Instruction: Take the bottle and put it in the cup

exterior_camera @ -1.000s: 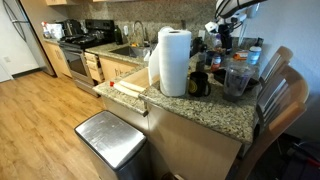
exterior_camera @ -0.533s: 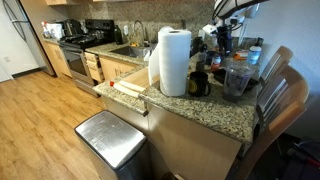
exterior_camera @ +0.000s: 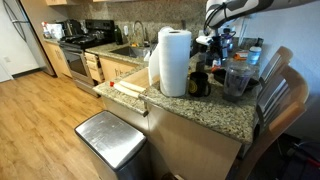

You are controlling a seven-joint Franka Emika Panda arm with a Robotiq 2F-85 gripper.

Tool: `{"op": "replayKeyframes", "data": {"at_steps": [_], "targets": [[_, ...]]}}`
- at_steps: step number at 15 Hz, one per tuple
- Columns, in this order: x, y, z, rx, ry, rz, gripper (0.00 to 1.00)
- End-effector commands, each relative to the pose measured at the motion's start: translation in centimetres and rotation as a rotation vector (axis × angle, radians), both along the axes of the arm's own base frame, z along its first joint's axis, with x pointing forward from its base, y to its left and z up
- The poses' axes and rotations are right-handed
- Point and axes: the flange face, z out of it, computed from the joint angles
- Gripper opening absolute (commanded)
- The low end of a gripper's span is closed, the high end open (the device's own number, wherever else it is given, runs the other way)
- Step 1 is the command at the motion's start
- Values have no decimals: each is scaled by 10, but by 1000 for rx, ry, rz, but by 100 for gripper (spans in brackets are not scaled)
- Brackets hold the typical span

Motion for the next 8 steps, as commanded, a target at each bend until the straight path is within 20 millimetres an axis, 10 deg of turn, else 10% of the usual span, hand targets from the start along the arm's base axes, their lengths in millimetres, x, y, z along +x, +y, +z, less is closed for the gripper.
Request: {"op": "replayKeyframes", "data": {"at_steps": [1,3,4,8], "targets": [[0,0,1,0,1,0,100],[0,-1,0,8,0,3,100],[0,-2,1,19,6,13,75],[-2,-6,0,21,-5,1,52]]}}
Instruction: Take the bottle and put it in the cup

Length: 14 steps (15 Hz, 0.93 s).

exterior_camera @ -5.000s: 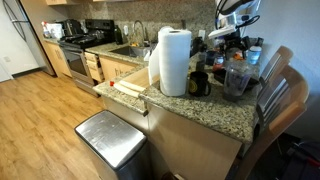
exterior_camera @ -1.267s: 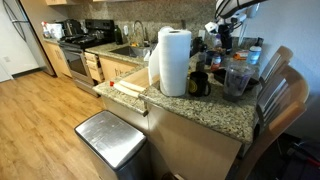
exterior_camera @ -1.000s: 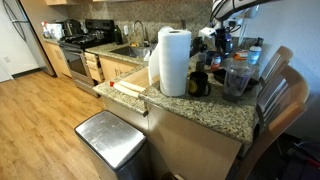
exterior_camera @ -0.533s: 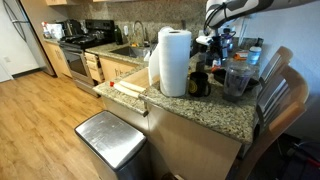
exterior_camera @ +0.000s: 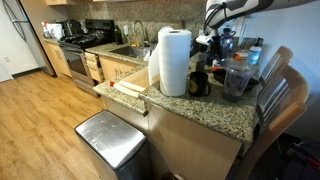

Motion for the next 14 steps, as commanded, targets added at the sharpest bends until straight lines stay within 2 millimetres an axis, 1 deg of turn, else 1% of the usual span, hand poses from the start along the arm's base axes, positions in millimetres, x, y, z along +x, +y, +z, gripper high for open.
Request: {"op": "replayKeyframes", "data": {"at_steps": [1,3,6,8,9,10,14], "targets": [[-2,-8,1,21,-7,-3,44],[-3,-11,2,24,-11,-11,31],[-5,-16,2,44,-15,-27,31],[-9,-30,15,19,-43,-105,31],[-13,-41,32,-22,-89,-176,31],[-16,-50,45,-44,-116,-217,31],[-35,-82,113,-147,-254,-370,31]]}}
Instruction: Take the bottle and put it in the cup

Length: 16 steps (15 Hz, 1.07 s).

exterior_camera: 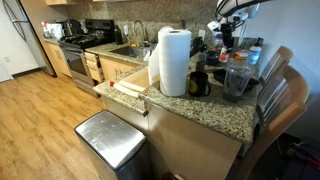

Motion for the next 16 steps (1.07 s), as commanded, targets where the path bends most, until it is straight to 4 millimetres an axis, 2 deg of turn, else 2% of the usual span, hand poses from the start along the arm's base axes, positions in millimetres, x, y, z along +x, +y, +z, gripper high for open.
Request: {"op": "replayKeyframes", "data": {"at_steps": [1,5,9,11,14,16], "targets": [[-25,-22,65,-63,-111,-105,31],[-71,-39,139,-24,-69,-20,31],[-128,-39,211,78,65,174,31],[-147,-34,234,116,127,263,31],[-152,-8,238,108,227,397,31],[-132,32,209,96,277,493,31]]}}
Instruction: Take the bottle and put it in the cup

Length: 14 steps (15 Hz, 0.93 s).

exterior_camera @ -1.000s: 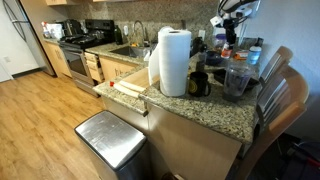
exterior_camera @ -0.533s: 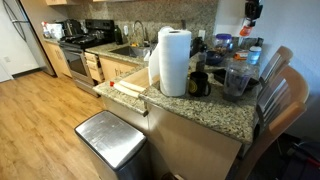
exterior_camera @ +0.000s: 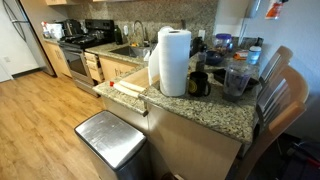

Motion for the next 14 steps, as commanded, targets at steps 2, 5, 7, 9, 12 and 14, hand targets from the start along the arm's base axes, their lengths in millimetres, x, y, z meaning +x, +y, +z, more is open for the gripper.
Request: {"op": "replayKeyframes", "data": {"at_steps": [2,5,7,9,12,14], "targets": [[38,80,-60,12,100,232,31],[54,116,-92,57,152,387,31],[53,119,-98,82,183,483,31],[49,114,-101,111,189,575,31],[44,106,-96,185,208,715,31],[44,106,-91,226,221,811,31]]}}
